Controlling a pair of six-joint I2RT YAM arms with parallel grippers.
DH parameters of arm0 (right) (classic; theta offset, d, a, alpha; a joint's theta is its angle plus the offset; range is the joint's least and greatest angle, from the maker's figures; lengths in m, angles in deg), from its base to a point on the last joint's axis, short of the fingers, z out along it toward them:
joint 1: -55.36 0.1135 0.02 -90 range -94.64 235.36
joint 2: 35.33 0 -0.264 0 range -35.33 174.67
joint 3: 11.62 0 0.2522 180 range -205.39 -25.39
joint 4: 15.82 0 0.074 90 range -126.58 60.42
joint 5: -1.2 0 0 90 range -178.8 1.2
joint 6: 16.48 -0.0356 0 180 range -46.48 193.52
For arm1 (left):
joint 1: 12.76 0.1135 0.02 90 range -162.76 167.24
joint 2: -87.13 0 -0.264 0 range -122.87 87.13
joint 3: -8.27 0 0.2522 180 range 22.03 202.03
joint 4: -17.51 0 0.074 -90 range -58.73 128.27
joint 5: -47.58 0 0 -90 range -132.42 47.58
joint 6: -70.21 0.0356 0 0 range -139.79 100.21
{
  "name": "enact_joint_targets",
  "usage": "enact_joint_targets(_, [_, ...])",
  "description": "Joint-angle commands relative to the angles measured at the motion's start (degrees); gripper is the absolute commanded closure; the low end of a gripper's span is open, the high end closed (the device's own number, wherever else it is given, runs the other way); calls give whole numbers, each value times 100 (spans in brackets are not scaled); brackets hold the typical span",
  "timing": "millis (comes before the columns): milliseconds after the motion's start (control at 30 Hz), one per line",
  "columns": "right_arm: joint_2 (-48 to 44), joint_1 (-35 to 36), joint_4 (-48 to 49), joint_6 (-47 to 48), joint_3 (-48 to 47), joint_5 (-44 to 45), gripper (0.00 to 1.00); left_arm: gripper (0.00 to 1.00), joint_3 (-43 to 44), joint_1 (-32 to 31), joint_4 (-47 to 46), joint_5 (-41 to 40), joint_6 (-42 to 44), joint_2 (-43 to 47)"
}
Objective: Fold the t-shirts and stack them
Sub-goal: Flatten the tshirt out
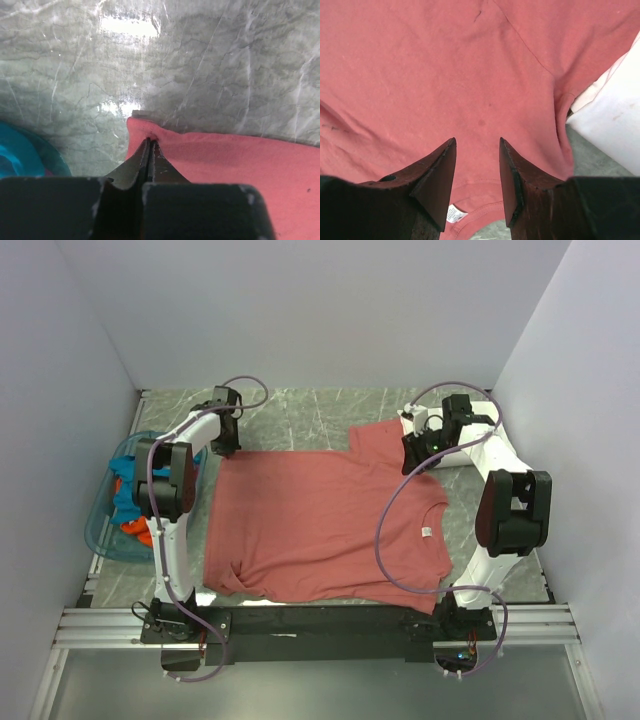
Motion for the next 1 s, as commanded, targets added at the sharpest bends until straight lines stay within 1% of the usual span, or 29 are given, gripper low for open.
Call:
enact_joint_targets(0, [-189, -15, -70, 8, -297, -133, 53, 100, 51, 61, -222, 50, -18, 417])
enact_joint_targets(33, [-171, -15, -70, -1, -315, -160, 53, 95, 69, 69, -214, 50, -9, 391])
enact_joint_targets(133, [-163, -6, -87, -10, -341, -195, 53, 75, 34, 69, -248, -117, -17, 390])
enact_joint_targets(167, [-154, -6, -87, -10, -341, -204, 53, 66, 8, 78, -301, -230, -26, 399])
enact_joint_targets(267, [-154, -15, -87, -1, -341, -195, 53, 59, 77, 78, -293, -328, -26, 390])
enact_joint_targets(400, [-145, -6, -96, 8, -341, -195, 53, 55, 323, 113, -188, -346, -9, 207])
enact_joint_targets(467, [-154, -6, -96, 8, -341, -212, 53, 54, 586, 148, 58, -284, -18, 49])
enact_joint_targets(567, [-162, -6, -88, 8, -350, -213, 53, 54, 728, 175, 322, -153, 9, -224])
enact_joint_targets(800, [-127, -15, -114, -1, -438, -248, 53, 56, 421, 219, 314, 111, 18, -269])
enact_joint_targets(967, [-119, -6, -114, -10, -429, -274, 53, 56, 438, 245, 331, 252, 26, -260])
